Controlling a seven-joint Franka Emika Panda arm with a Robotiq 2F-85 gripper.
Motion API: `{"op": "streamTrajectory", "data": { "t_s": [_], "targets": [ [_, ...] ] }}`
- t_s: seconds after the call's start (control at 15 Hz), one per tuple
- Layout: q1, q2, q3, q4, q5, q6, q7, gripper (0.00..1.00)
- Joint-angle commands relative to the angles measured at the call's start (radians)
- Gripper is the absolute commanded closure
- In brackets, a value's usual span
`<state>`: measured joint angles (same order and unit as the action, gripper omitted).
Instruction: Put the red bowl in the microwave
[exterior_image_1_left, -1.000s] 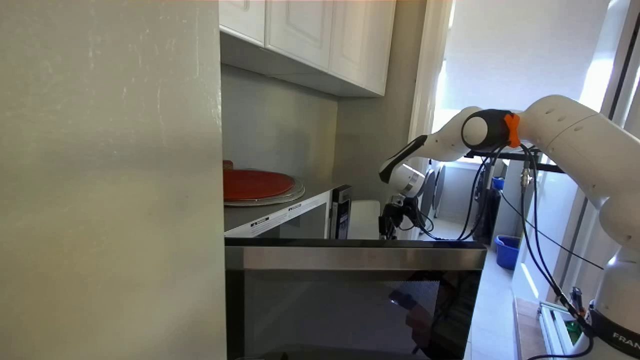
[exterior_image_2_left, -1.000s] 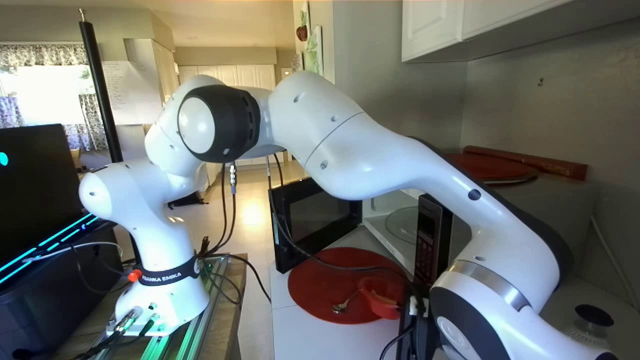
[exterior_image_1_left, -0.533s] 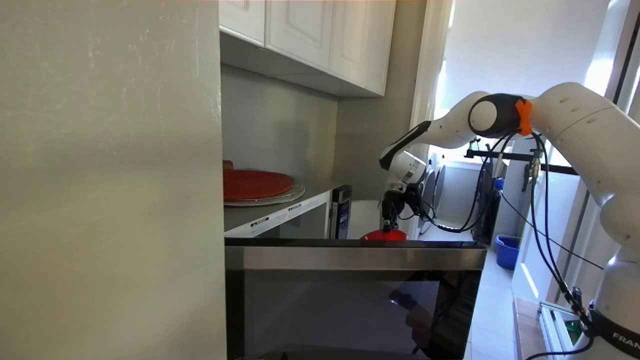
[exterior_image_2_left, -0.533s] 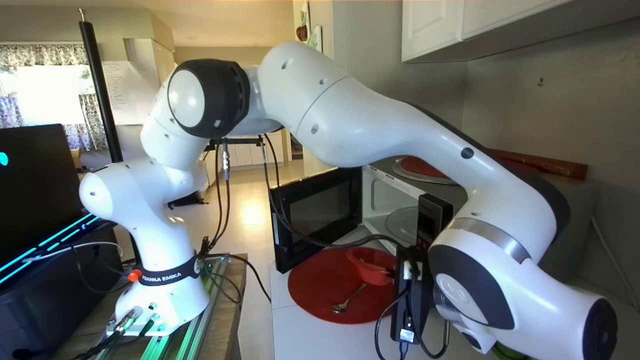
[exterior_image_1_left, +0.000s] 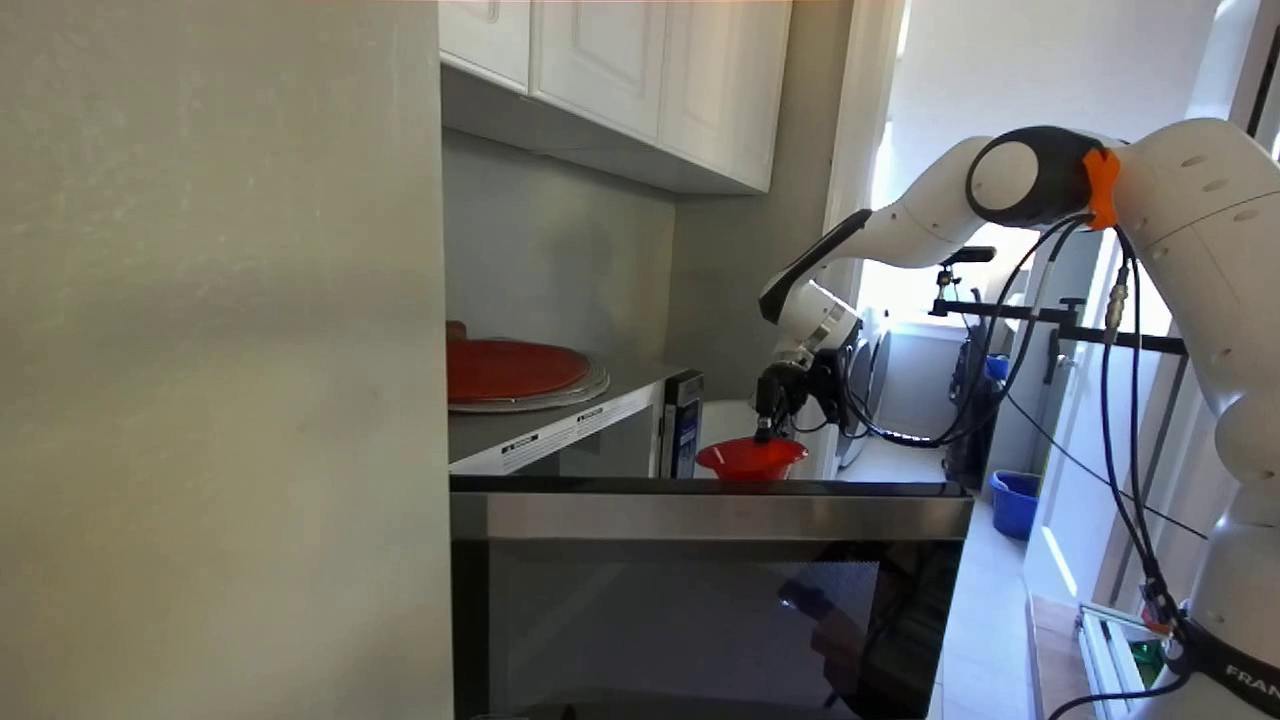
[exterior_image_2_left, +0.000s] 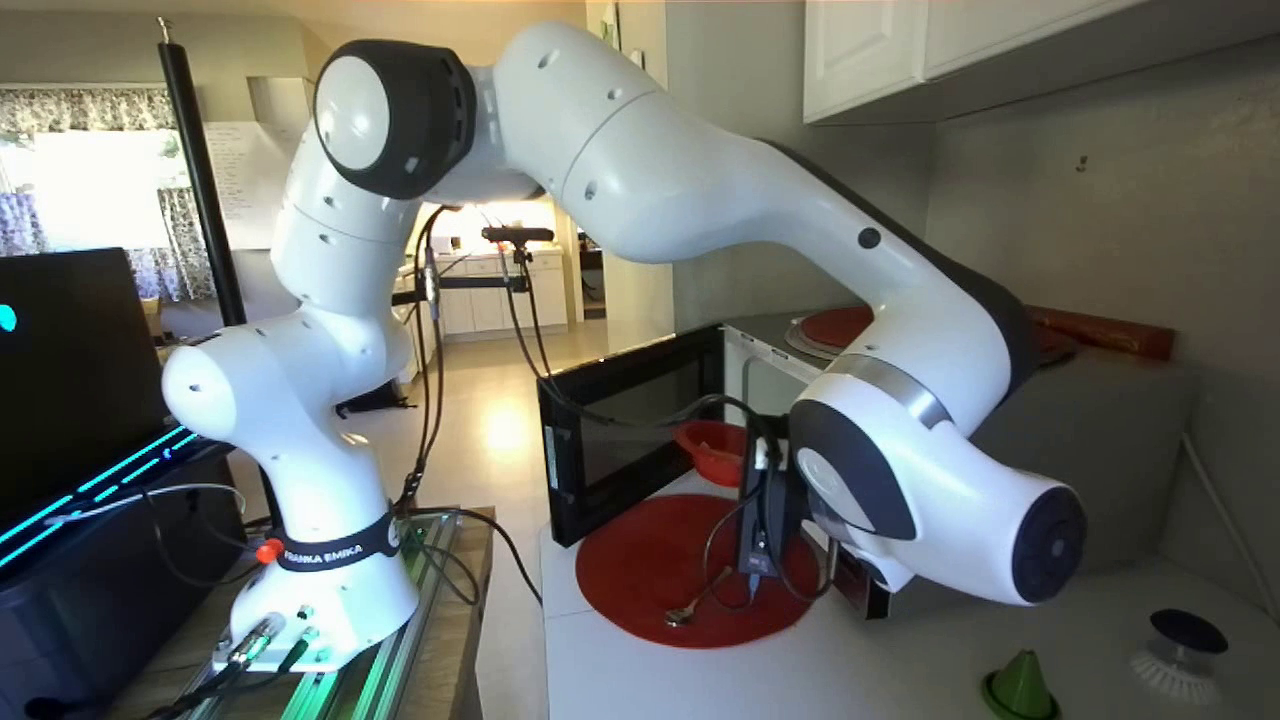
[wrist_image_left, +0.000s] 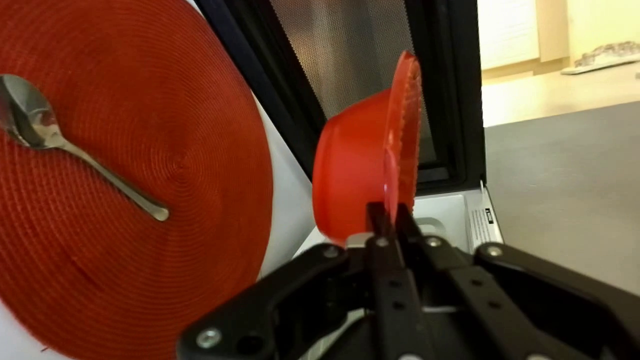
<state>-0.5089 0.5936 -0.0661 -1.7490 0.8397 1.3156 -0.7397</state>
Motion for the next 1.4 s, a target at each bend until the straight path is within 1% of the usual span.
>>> {"op": "streamTrajectory", "data": {
  "t_s": [0.0, 0.2, 0.27, 0.47, 0.53, 0.73, 1.0, 1.07, 1.13, 1.2, 1.33],
  "targets": [
    [0.055, -0.140, -0.064, -0.220, 0.139, 0.131, -0.014, 0.99],
    [0.101, -0.214, -0.107, -0.353, 0.230, 0.275, -0.026, 0.99],
    [0.113, -0.231, -0.115, -0.392, 0.268, 0.309, -0.010, 0.99],
    [0.141, -0.263, -0.133, -0.460, 0.361, 0.377, 0.000, 0.99],
    [0.137, -0.195, -0.139, -0.374, 0.298, 0.315, -0.007, 0.95],
    [0.149, -0.221, -0.146, -0.418, 0.333, 0.346, -0.006, 0.95],
    [0.149, -0.226, -0.148, -0.420, 0.335, 0.350, -0.005, 0.95],
    [0.149, -0.226, -0.148, -0.420, 0.335, 0.350, -0.005, 0.99],
    [0.153, -0.226, -0.148, -0.421, 0.338, 0.355, -0.004, 0.99],
    [0.153, -0.224, -0.146, -0.424, 0.352, 0.338, 0.004, 0.99],
    [0.166, -0.237, -0.138, -0.459, 0.397, 0.367, -0.015, 0.99]
  ]
}}
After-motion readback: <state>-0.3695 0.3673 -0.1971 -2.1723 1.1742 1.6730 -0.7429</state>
